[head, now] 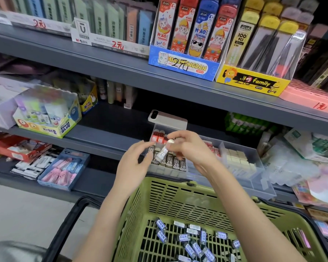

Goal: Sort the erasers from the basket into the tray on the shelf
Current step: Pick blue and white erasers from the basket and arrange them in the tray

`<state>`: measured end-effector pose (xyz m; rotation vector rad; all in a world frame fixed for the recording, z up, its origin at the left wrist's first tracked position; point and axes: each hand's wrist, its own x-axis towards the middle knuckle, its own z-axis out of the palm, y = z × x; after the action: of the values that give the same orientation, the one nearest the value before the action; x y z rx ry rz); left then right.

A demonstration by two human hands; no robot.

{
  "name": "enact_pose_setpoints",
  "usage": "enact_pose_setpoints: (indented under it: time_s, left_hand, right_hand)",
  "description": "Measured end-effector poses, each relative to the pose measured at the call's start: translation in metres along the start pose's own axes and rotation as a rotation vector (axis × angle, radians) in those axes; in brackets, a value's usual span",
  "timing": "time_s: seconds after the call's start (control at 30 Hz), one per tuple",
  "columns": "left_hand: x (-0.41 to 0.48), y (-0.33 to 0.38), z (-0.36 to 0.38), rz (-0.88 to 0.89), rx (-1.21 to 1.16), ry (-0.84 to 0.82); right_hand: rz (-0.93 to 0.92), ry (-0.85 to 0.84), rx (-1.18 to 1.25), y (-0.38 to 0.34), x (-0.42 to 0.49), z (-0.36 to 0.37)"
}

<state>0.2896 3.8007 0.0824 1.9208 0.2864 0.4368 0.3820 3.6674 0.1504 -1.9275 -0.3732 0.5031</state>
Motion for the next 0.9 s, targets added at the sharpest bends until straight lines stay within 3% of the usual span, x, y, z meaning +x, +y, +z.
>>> enact_pose_setpoints:
  time_s: [0.13, 0.37, 0.57, 0.73, 0.83, 0.9]
  left_hand:
    - [0.001, -0.004, 0.001, -0.049, 0.043, -0.021]
    - [0.000, -0.004, 0.001, -0.040, 0.017, -0.011]
    - [-0.003, 0.001, 0.000, -0.018, 0.040, 0.004]
    - [-0.019, 0.011, -0.001, 0.100, 0.268, 0.122]
    - [-0.040, 0.020, 0.002, 0.244, 0.311, 0.208]
    - [-0.055, 0.025, 0.007, 0.307, 0.309, 0.177]
  right_hand:
    - [0.012, 0.023, -0.138, 0.003, 0.009, 0.015]
    - [-0.141, 0.196, -0.298, 0.018, 0.006, 0.035]
    - [-0.243, 0.264, -0.268, 0.017, -0.012, 0.032]
    - [-0.308, 0.192, -0.103, 0.033, -0.064, 0.006]
    - [-0.227, 0.122, -0.066, 0.070, -0.101, -0.010]
    - [-0.124, 0.110, -0.114, 0.105, -0.116, -0.018]
